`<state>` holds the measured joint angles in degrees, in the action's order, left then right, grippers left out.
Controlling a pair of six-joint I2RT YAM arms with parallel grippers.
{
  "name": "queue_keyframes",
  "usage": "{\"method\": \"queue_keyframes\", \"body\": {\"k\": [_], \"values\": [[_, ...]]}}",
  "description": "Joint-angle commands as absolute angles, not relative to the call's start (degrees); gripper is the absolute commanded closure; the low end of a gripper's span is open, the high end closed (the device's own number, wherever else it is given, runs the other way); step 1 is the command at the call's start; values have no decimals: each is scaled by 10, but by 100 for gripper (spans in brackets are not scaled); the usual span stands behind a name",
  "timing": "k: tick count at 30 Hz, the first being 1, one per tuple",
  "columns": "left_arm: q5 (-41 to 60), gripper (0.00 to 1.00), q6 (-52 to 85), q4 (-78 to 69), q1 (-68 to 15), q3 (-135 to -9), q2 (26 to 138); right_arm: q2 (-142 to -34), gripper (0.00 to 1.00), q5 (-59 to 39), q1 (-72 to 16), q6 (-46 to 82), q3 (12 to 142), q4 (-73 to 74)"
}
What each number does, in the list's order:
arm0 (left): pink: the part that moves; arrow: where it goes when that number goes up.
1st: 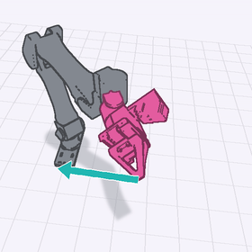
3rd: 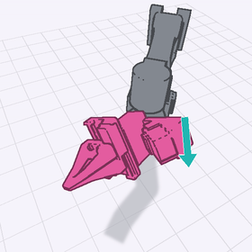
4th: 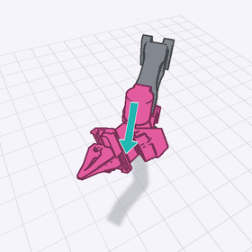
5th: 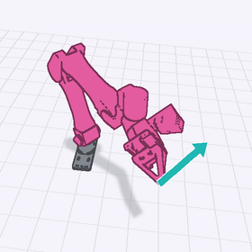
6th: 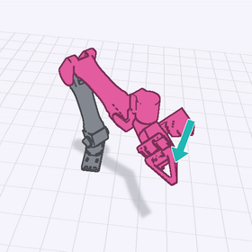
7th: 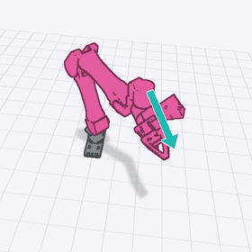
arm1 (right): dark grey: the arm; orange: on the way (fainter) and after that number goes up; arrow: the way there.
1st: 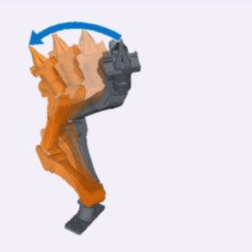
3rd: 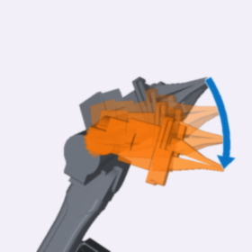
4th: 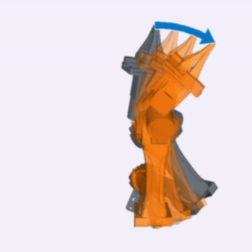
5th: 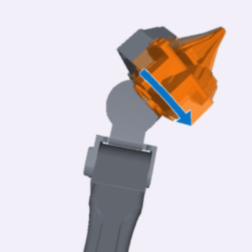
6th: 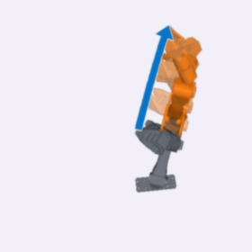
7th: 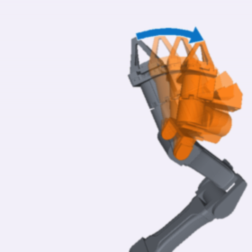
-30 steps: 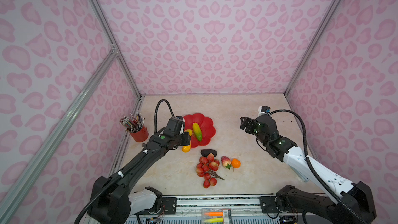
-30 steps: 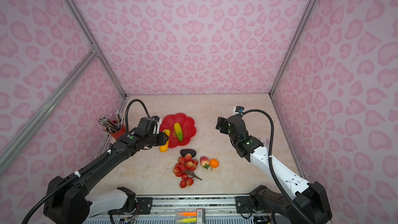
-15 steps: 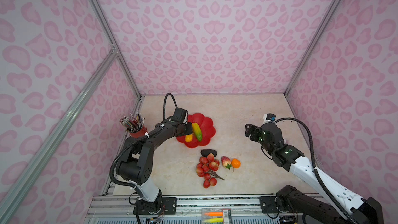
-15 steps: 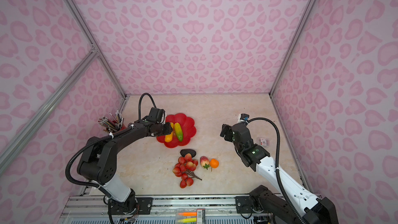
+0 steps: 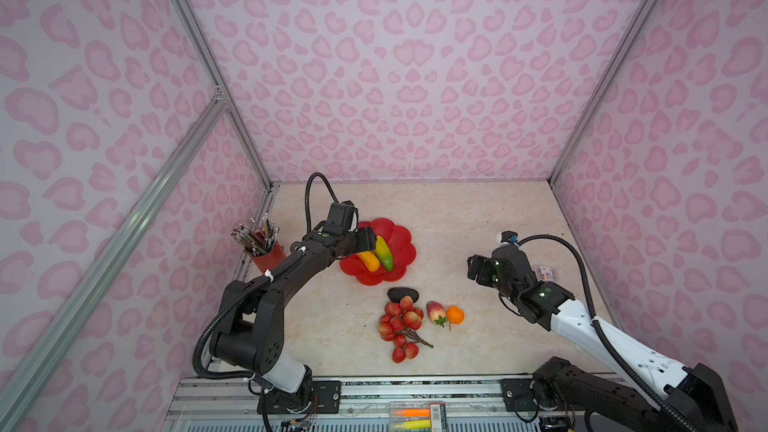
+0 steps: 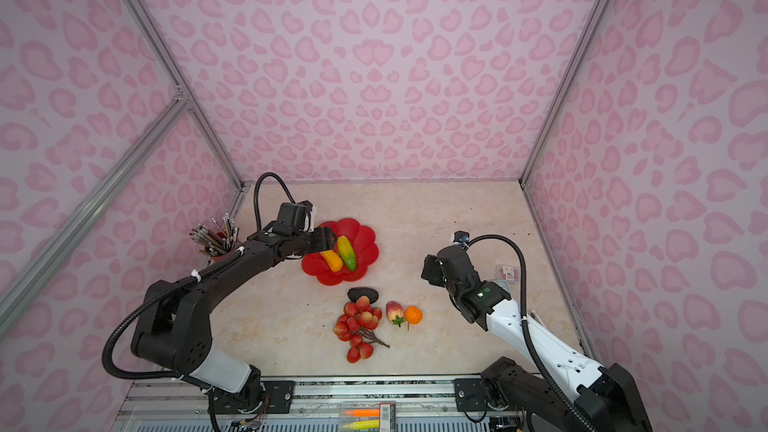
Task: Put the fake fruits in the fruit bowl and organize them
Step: 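Lower the squash into the bowl with left gripper while right gripper approaches orange, then grasp the orange with the right gripper and place it in the bowl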
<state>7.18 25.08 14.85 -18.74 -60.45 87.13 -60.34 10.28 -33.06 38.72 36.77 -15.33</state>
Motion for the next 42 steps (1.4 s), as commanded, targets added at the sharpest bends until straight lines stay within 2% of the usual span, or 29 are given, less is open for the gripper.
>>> {"method": "queue_keyframes", "body": {"k": [1, 9, 15, 20, 26, 29, 31, 33, 38, 42], "values": [[46, 22, 247, 107, -186, -587, 806, -626, 13, 87, -368, 417, 357, -173], [-33, 10, 247, -3, -186, -454, 592, -703, 14, 62, -469, 514, 313, -136], [-76, 5, 255, -24, -186, -373, 471, -704, 18, 66, -477, 547, 292, -124], [-96, 3, 258, -17, -185, -336, 410, -694, 24, 64, -479, 571, 274, -113], [-98, 3, 260, 1, -185, -325, 390, -717, 24, 49, -482, 586, 273, -91], [-97, 3, 259, 5, -186, -324, 386, -730, 34, 49, -485, 593, 273, -82], [-98, 2, 258, 8, -186, -324, 382, -731, 47, 53, -485, 597, 274, -81], [-100, 2, 255, 11, -185, -323, 378, -723, 55, 65, -485, 595, 279, -89], [-101, 3, 254, 17, -185, -318, 369, -683, 59, 145, -484, 536, 352, -167], [-93, 3, 258, 21, -185, -305, 357, -711, 59, 183, -484, 456, 433, -149]]}}
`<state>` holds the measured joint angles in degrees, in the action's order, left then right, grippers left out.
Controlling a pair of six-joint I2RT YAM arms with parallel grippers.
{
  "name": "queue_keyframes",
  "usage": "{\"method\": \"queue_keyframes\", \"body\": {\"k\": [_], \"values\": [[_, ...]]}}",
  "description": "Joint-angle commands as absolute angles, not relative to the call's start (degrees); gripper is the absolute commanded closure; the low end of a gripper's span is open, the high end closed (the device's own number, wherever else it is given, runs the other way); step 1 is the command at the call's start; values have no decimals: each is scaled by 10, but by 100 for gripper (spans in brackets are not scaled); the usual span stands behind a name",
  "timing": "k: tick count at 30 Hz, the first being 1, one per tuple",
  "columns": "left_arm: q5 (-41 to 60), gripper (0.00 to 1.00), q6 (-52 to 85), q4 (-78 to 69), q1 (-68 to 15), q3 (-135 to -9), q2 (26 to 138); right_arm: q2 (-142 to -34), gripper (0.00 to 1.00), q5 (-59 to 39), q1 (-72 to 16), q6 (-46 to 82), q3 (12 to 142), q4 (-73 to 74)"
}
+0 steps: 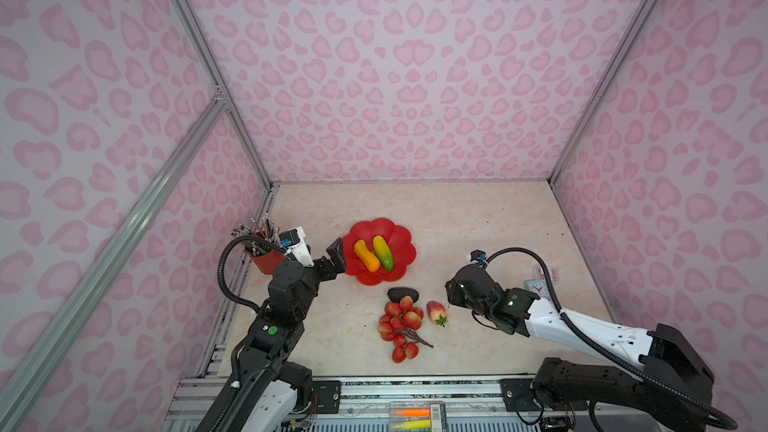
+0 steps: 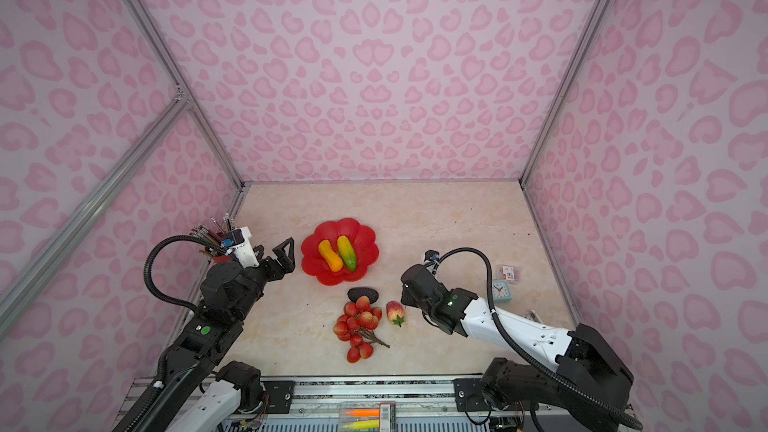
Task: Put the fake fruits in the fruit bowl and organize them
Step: 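Grasp the orange with the right gripper and place it in the bowl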
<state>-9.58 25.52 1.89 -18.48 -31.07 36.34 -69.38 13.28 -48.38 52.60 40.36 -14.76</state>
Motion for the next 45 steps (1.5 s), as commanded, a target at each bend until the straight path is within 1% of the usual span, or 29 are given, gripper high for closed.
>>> {"method": "queue_keyframes", "body": {"k": [1, 7, 10, 15, 18, 21, 25, 30, 33, 37, 39, 42, 45], "values": [[-91, 3, 258, 22, -185, -302, 354, -733, 59, 184, -484, 437, 458, -139], [-84, 3, 265, 48, -185, -296, 334, -925, 59, 136, -483, 351, 657, -140], [-83, 3, 264, 60, -185, -294, 322, -1023, 60, 129, -482, 321, 751, -147], [-73, 3, 264, 82, -185, -293, 305, -1157, 60, 113, -476, 283, 896, -176], [-65, 3, 267, 90, -185, -290, 298, -1214, 60, 106, -467, 282, 945, -186], [-59, 3, 270, 95, -185, -288, 294, -1250, 60, 102, -457, 289, 968, -191], [-57, 3, 266, 98, -185, -290, 296, -1280, 55, 100, -447, 295, 987, -201], [-57, 3, 262, 98, -185, -294, 299, -1280, 36, 95, -448, 286, 1001, -210], [-58, 3, 263, 95, -185, -294, 301, -1255, 30, 104, -449, 282, 999, -212], [-57, 3, 262, 92, -185, -296, 308, -1188, 31, 124, -450, 285, 951, -215], [-57, 3, 261, 90, -185, -297, 309, -1131, 32, 131, -451, 293, 886, -200], [-59, 3, 260, 84, -185, -297, 312, -1025, 31, 128, -457, 321, 750, -182], [-59, 3, 259, 73, -185, -294, 320, -934, 28, 123, -470, 367, 628, -186]]}}
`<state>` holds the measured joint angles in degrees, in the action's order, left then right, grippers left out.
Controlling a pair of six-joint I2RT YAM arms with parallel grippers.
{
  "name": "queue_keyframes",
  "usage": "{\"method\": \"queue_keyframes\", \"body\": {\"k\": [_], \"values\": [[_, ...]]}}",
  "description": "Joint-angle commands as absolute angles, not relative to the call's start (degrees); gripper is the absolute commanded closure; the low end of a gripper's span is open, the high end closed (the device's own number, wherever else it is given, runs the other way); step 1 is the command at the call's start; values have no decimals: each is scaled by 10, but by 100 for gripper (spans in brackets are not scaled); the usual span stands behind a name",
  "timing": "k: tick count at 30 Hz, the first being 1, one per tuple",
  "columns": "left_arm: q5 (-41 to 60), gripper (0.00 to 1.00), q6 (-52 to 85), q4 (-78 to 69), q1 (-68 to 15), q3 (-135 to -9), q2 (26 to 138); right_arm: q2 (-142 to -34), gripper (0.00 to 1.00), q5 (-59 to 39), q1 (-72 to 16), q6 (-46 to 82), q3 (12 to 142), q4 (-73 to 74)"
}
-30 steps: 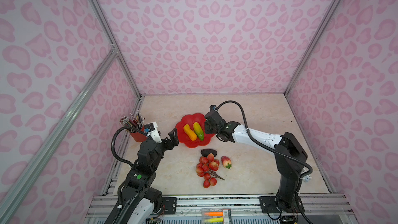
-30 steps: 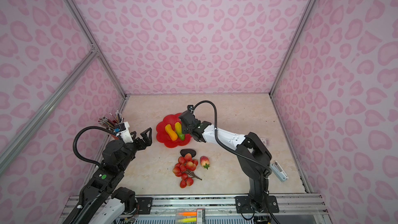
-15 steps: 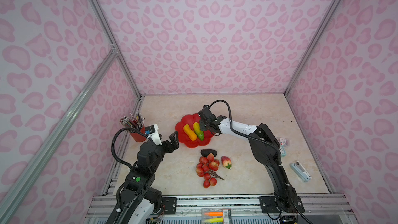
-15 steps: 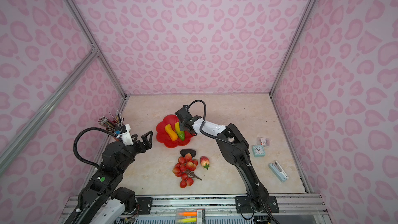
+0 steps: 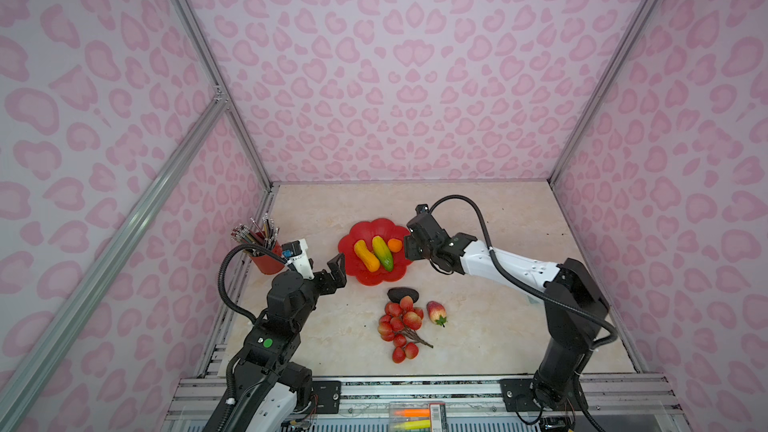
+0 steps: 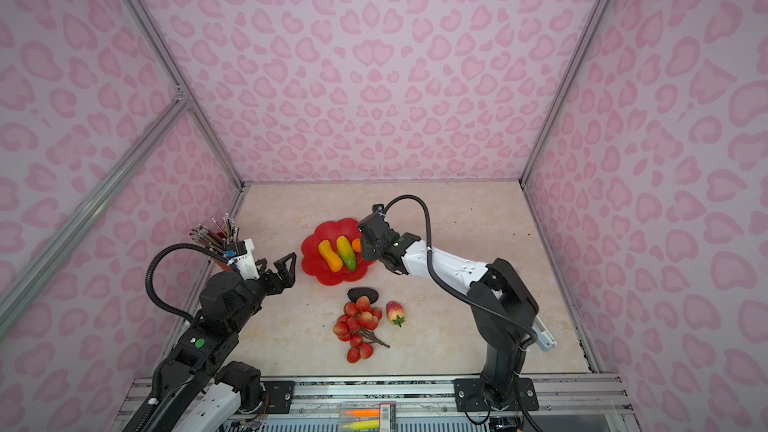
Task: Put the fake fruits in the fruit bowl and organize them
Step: 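Grasp the orange with the right gripper and place it in the bowl, then grasp the pink peach with the right gripper and place it in the bowl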
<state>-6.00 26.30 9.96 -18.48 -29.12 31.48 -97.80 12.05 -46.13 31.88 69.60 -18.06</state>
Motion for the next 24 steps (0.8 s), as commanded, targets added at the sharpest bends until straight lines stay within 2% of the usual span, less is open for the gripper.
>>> {"method": "queue_keyframes", "body": {"k": [1, 7, 15, 18, 22, 24], "values": [[-59, 3, 258, 72, -185, -295, 326, -910, 27, 118, -478, 386, 588, -191], [-46, 3, 258, 72, -185, -302, 349, -835, 25, 123, -541, 496, 473, -216], [-47, 3, 258, 73, -185, -299, 342, -878, 28, 105, -582, 568, 454, -201], [-49, 3, 258, 73, -185, -300, 338, -885, 34, 103, -586, 583, 443, -188], [-51, 3, 258, 72, -185, -297, 337, -878, 54, 117, -586, 590, 435, -187], [-51, 3, 258, 73, -185, -298, 337, -862, 60, 140, -586, 582, 442, -204]]}}
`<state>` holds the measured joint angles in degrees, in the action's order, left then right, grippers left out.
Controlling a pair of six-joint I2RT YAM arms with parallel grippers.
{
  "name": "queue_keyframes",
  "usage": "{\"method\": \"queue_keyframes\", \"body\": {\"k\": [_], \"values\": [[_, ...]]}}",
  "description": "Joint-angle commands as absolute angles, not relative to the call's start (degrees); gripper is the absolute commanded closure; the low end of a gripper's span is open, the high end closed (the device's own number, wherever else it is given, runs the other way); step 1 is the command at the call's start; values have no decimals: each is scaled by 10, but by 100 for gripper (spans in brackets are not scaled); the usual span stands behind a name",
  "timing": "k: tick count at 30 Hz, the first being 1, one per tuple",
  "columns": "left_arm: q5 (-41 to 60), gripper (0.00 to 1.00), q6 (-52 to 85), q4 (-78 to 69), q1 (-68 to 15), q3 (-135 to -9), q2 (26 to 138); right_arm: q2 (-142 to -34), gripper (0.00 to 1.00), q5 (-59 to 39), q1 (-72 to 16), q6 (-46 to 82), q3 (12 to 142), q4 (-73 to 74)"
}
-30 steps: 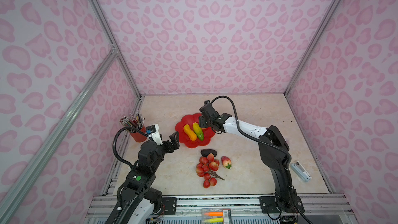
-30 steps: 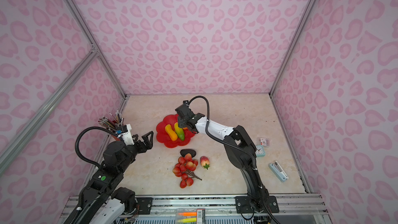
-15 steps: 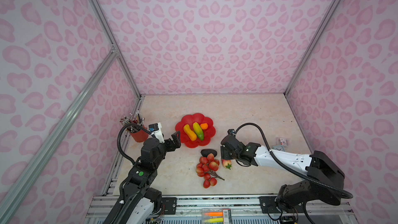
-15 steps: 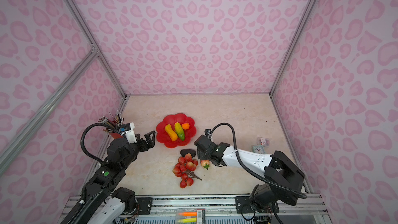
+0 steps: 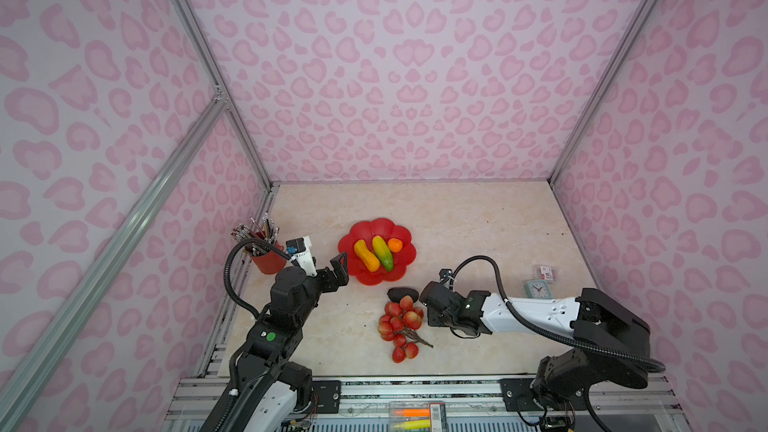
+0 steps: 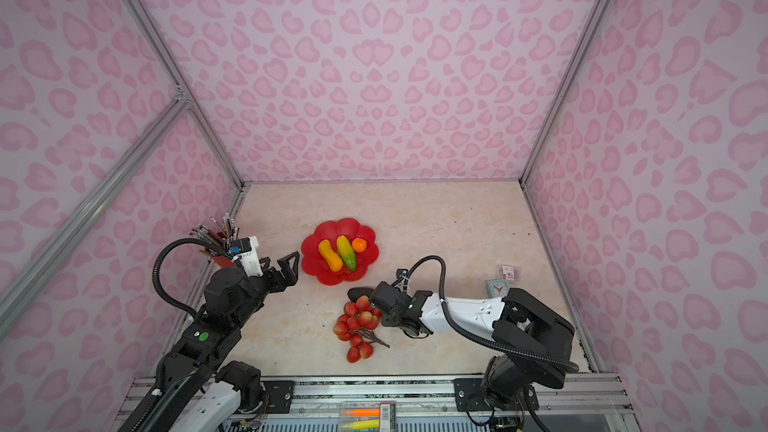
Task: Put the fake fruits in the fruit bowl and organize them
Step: 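Grasp the pink peach with the right gripper and place it in the bowl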
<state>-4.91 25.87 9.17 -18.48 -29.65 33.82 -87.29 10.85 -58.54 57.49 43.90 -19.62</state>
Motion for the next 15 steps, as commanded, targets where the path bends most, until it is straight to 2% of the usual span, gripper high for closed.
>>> {"method": "queue_keyframes", "body": {"k": [1, 4, 8, 15], "values": [[-50, 3, 257, 74, -185, -298, 337, -852, 60, 156, -586, 575, 450, -217], [-51, 3, 258, 72, -185, -296, 336, -829, 61, 208, -581, 536, 489, -252], [-49, 3, 259, 70, -185, -295, 339, -846, 61, 231, -562, 462, 555, -227], [-51, 3, 258, 76, -185, -296, 331, -998, 61, 170, -526, 367, 708, -181]]}}
